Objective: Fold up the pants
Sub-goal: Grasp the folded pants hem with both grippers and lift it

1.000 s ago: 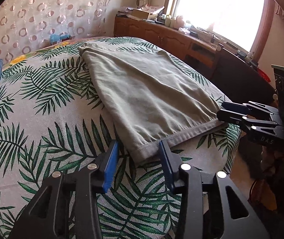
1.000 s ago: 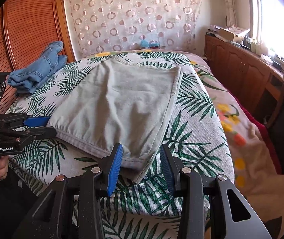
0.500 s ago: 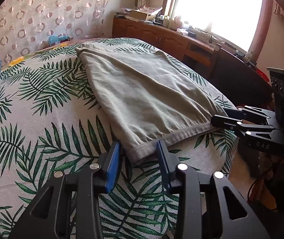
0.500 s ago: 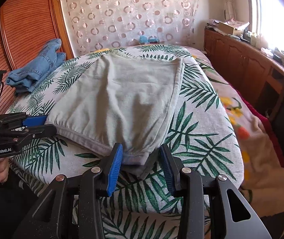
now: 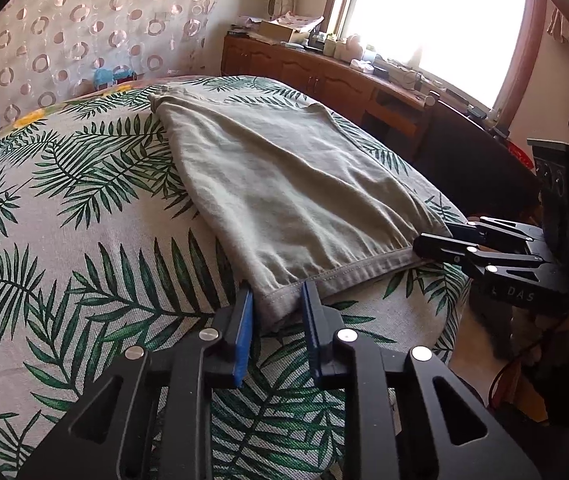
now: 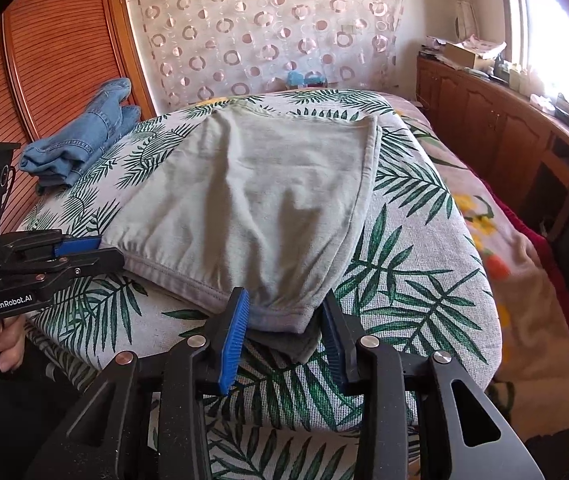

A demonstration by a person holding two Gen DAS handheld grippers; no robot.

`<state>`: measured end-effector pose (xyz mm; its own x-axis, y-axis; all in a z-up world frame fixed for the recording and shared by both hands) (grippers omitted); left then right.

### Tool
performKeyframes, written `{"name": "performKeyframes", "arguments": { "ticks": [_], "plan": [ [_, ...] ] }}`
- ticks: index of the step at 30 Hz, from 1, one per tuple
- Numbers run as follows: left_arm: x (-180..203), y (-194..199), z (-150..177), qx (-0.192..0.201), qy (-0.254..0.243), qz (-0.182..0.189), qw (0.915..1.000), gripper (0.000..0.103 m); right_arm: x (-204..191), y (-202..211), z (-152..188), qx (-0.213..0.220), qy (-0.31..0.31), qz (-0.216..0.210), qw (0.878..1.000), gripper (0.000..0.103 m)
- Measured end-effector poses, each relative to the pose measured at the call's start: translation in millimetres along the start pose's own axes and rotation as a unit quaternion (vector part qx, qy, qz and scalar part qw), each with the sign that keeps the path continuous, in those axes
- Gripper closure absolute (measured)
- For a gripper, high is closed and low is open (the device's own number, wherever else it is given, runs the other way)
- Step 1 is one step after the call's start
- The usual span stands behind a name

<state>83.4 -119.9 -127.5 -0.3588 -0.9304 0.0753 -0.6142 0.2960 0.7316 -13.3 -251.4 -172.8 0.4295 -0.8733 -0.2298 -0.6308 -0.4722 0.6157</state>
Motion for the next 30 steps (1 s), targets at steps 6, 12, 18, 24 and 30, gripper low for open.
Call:
{"name": "performKeyframes", "arguments": {
  "ticks": [6, 12, 18, 24, 30],
  "plan": [
    [0, -1, 0, -0.001, -0.001, 0.001, 1.0, 0.079, -2, -2, 0, 0.0, 0.002, -0.019, 1.0, 0.083],
    [5, 16, -15, 0.029, -0.016, -0.001, 0.9995, 0.093, -2, 2, -2, 0.02, -0.005, -0.035, 0.999, 0.095],
    [-1, 46, -46, 0.073, -0.009, 0.003, 0.9973, 0.093, -10, 25, -22, 0.06, 0.017, -0.038, 0.997, 0.096],
    [-9, 93, -87, 0.135, -0.01, -0.007, 0.9908, 0.094, -27, 54, -54, 0.109, 0.047, -0.042, 0.992, 0.096],
    [-11, 153, -118, 0.201, -0.02, -0.017, 0.9792, 0.094, -50, 93, -89, 0.161, 0.086, -0.055, 0.982, 0.096]
  ]
}}
Point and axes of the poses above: each gripper's, at about its wrist camera, not at the fingertips, and y roughly against the way its jaws point, x to its right, z to its underside, the point moved 4 cm from there along -y, roughly the way its jaws point, and after that the axes turned 10 degrees about -z, right-handed, at the moved point
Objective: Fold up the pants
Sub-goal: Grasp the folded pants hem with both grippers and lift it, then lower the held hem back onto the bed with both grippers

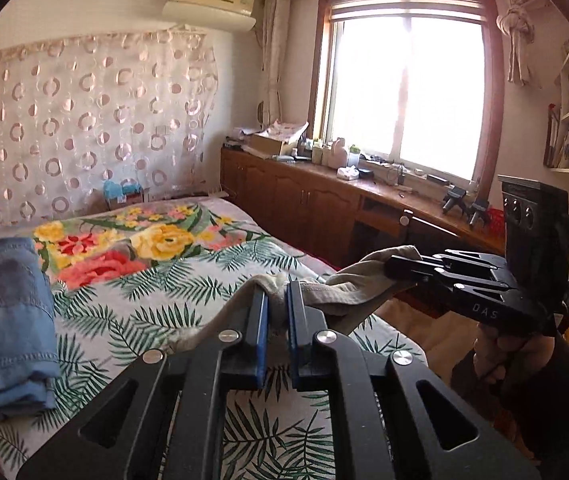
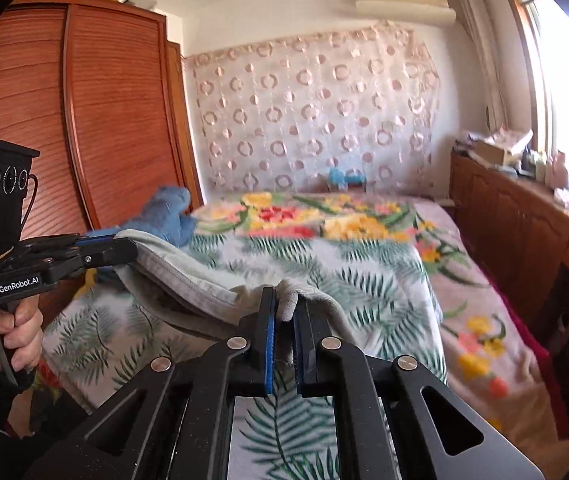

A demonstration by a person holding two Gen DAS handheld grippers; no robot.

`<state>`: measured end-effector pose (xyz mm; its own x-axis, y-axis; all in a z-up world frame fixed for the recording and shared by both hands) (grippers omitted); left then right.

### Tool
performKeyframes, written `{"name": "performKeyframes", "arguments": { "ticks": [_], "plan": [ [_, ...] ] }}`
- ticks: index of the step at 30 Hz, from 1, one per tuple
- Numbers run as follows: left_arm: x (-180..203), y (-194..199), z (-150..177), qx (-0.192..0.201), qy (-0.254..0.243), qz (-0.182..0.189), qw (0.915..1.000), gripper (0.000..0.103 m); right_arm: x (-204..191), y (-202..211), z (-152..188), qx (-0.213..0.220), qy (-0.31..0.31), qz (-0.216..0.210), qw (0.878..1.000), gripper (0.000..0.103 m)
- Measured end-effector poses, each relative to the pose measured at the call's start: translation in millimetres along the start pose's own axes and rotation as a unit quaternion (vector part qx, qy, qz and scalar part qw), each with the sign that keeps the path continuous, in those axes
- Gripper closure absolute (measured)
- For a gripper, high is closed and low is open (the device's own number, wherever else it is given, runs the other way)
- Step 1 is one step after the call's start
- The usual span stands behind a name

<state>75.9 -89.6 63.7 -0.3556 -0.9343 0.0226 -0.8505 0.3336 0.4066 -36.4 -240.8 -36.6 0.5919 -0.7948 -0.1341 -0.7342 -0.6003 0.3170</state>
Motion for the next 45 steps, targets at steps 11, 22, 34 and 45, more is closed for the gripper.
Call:
{"name": "performKeyframes", "arguments": {
  "ticks": [11, 22, 34, 45],
  "plan": [
    [-44, 9, -21, 0.037, 0.009, -0.044, 0.9983, 0.094, -40, 16, -52, 0.045, 0.06, -0.023, 0.997, 0.096],
    [-100, -65, 38, -0.031, 0.058, -0.06, 0.996, 0.094, -4, -70, -44, -0.018, 0.05, -0.046, 0.998, 0.096],
    [-129, -117, 43, -0.07, 0.066, -0.079, 0.9923, 0.094, 27, -143, -86, -0.072, 0.039, -0.06, 0.995, 0.096],
    [-161, -144, -38, -0.038, 0.054, -0.113, 0.9915, 0.094, 49, -215, -147, -0.069, 0.038, -0.057, 0.995, 0.096]
  ]
}}
Point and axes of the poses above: each gripper's, at about its wrist camera, not at the fingertips, and y roughly against the way its jaws point, x to its right, z to its underside, the point moved 4 cm from there along -y, roughly the way its jaws point, and after that the axes turned 10 degrees about -z, right-handed, at the moved point
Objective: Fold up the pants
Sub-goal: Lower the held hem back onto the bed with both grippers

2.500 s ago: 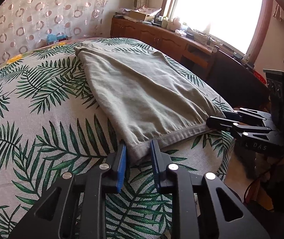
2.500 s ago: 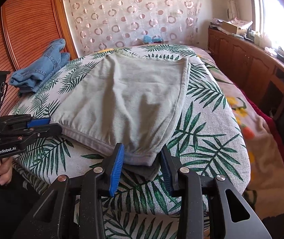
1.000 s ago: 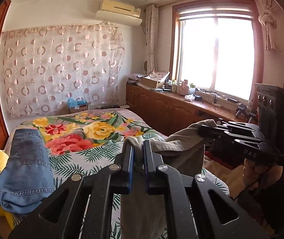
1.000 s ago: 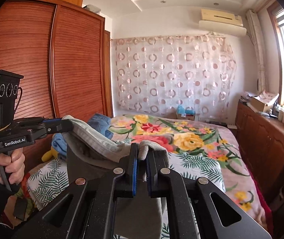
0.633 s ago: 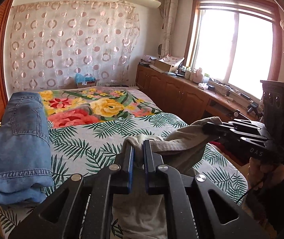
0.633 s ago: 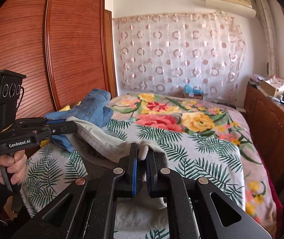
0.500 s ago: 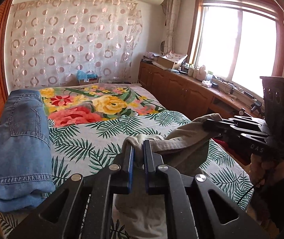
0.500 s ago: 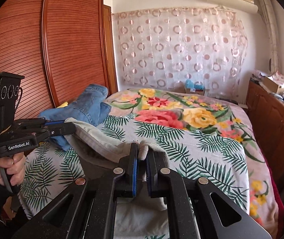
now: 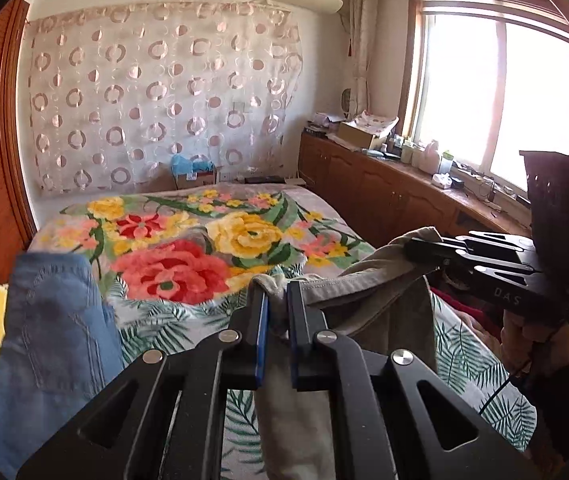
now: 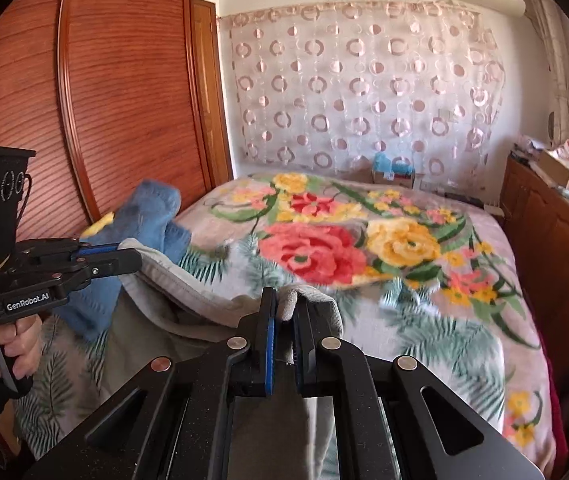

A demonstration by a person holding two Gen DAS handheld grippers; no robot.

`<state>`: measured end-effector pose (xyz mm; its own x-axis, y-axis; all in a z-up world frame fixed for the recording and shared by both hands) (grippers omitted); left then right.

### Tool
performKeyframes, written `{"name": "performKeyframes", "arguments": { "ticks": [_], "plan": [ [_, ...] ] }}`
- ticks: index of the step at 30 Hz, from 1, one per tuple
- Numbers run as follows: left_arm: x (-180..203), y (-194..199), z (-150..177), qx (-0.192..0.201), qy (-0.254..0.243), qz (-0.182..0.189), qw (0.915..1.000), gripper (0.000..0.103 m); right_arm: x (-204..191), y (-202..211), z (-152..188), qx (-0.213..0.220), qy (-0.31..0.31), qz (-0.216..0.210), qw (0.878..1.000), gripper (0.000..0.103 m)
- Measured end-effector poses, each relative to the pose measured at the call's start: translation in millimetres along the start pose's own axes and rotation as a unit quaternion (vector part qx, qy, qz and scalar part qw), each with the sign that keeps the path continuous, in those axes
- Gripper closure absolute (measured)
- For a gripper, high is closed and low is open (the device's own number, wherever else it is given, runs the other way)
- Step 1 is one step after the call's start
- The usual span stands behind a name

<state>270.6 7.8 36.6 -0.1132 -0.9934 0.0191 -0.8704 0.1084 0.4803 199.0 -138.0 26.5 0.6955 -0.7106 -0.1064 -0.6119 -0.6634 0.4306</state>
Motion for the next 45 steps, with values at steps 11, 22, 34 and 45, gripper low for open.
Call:
{"name": "performKeyframes", "arguments": {
  "ticks": [11, 22, 34, 45],
  "plan": [
    [-5, 35, -21, 0.033, -0.016, -0.014, 0.9992, 0.094, -23, 36, -88, 0.076, 0.043, 0.022, 0.996, 0.096],
    [6, 29, 106, -0.074, -0.003, 0.007, 0.9972, 0.094, -59, 15, 2, -0.043, 0.01, 0.0, 0.999, 0.096],
    [19, 68, 146, -0.087, -0.001, 0.019, 0.996, 0.094, -81, 43, 24, -0.081, -0.017, -0.003, 0.997, 0.096],
    [25, 97, 182, -0.103, -0.011, 0.022, 0.9944, 0.094, -82, 61, 61, -0.079, -0.047, -0.017, 0.996, 0.096]
  ]
}}
Point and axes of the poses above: each gripper's, at about its wrist camera, not at the fingertips, and y roughly against the way its jaws point, x to its right, z to its underside, the point moved 4 cm from there along -y, roughly the way its jaws point, and after that the axes turned 10 degrees about -z, right-handed, at the moved point
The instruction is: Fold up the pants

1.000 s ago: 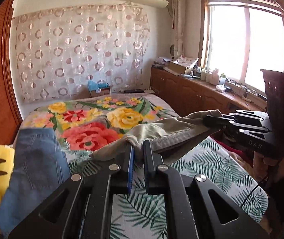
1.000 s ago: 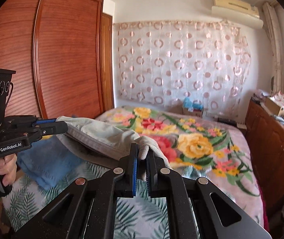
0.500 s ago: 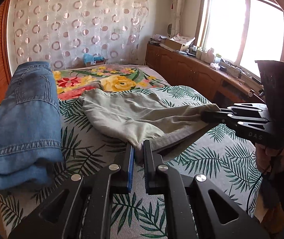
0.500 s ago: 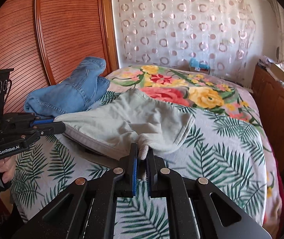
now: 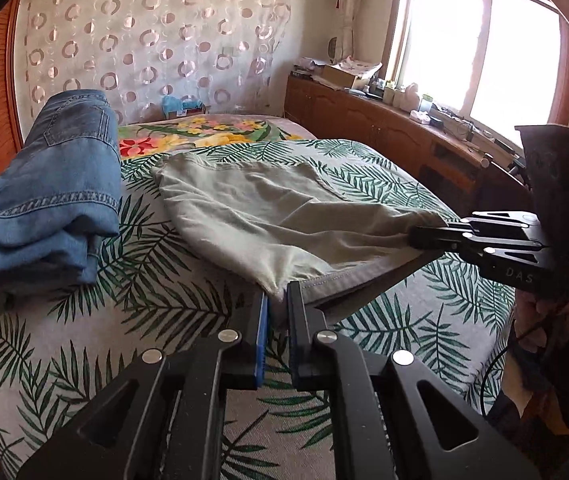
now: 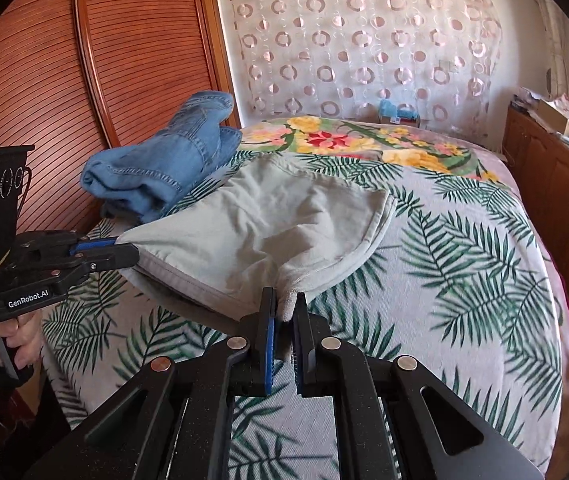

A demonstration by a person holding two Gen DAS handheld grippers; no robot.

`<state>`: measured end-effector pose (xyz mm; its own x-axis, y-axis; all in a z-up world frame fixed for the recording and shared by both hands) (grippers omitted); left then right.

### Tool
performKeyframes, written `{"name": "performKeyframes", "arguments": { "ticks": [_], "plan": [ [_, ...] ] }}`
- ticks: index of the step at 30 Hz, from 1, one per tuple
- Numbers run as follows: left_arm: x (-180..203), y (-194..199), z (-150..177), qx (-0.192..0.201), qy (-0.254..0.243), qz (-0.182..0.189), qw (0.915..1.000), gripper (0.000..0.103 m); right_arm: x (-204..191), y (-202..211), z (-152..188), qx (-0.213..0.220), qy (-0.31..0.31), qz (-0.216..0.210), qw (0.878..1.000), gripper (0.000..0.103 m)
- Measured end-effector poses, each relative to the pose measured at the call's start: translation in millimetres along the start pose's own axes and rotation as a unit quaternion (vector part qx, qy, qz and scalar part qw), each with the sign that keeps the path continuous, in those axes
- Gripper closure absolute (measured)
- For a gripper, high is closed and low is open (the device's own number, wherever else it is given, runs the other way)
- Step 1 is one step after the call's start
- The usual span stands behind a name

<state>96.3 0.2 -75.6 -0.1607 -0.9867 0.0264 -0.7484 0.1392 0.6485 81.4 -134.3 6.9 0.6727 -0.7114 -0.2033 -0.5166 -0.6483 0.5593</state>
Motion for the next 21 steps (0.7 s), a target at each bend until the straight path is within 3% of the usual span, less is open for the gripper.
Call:
{"name": "performKeyframes", "arguments": {
  "ticks": [14, 19, 21],
  "plan": [
    [4, -1, 39, -0.032, 0.008, 0.003, 0.9994, 0.093, -1, -2, 21, -0.024, 0.006, -0.006, 1.0, 0.096],
    [2, -9, 40, -0.041, 0.009, -0.01, 0.9991, 0.081, 9, -12, 25, -0.037, -0.01, -0.006, 0.999, 0.096],
    [1, -8, 39, -0.037, 0.009, -0.017, 0.9991, 0.069, 12, -14, 26, -0.038, -0.015, -0.006, 0.999, 0.096]
  ]
}}
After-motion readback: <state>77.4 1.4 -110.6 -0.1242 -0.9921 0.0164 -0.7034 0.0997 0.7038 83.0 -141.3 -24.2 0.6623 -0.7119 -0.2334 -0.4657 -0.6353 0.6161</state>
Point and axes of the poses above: each gripper's, at about its wrist camera, not at the fingertips, and y roughly against the way its jaws point, x to its right, z to its underside, the point moved 4 cm from there along -y, roughly the way its jaws point, and after that the axes turned 10 degrees about -z, right-handed, at the moved point
